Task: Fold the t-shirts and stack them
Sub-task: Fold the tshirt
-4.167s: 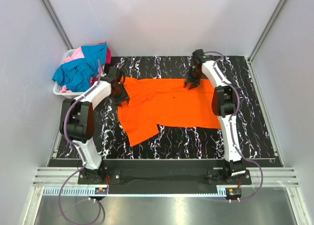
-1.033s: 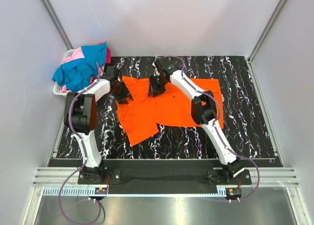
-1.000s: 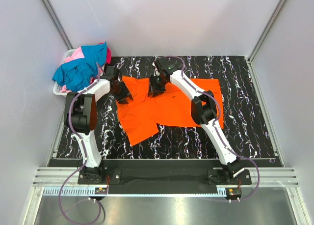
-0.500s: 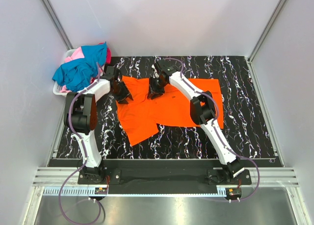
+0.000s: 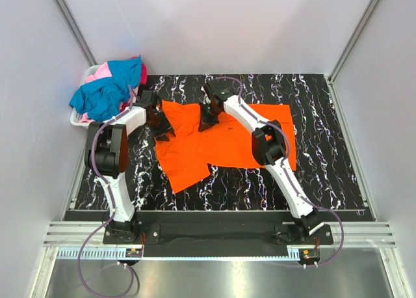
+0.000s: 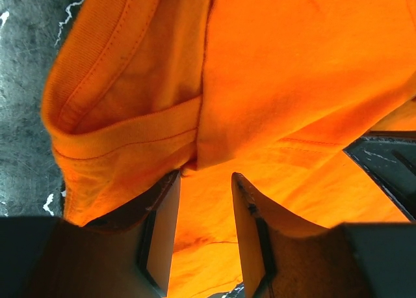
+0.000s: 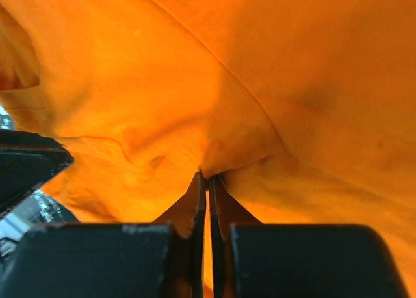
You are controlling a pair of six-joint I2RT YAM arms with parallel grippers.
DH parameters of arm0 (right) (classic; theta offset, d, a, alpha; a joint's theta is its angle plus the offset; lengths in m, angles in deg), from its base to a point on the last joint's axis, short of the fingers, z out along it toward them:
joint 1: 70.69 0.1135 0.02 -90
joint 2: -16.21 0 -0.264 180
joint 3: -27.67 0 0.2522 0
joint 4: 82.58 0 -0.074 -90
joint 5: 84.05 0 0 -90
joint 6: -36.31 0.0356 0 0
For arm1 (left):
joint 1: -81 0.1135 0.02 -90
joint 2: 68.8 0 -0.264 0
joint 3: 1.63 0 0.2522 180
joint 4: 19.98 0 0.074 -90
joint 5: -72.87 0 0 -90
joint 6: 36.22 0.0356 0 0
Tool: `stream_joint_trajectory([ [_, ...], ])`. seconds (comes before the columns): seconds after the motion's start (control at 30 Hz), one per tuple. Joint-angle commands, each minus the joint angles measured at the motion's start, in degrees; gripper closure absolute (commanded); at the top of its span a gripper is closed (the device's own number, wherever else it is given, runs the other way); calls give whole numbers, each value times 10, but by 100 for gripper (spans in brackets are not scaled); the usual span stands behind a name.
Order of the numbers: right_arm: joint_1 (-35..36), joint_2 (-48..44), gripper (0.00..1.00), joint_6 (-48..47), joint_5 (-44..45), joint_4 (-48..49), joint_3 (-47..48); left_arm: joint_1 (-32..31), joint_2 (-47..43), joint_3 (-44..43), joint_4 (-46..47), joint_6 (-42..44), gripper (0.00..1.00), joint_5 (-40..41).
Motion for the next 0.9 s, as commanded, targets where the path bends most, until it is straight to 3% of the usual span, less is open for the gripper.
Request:
stream_joint_trajectory([
  [0.0,13,-64,99,-21,47,-9,-17,3,-23,-1,7,0,58,18],
  [0.6,16,-140,99,-2,58,-18,-140,3,-33,7,7,-12,60,53],
  [0.67,16,-135,85,0,59,-25,-144,3,-33,7,8,-13,60,53],
  [0.7,16,-134,67,0,59,-34,-142,3,-35,7,8,-13,60,54],
  [0.87,16,-153,55,1,97,-38,-145,0,-61,14,11,-11,60,62],
])
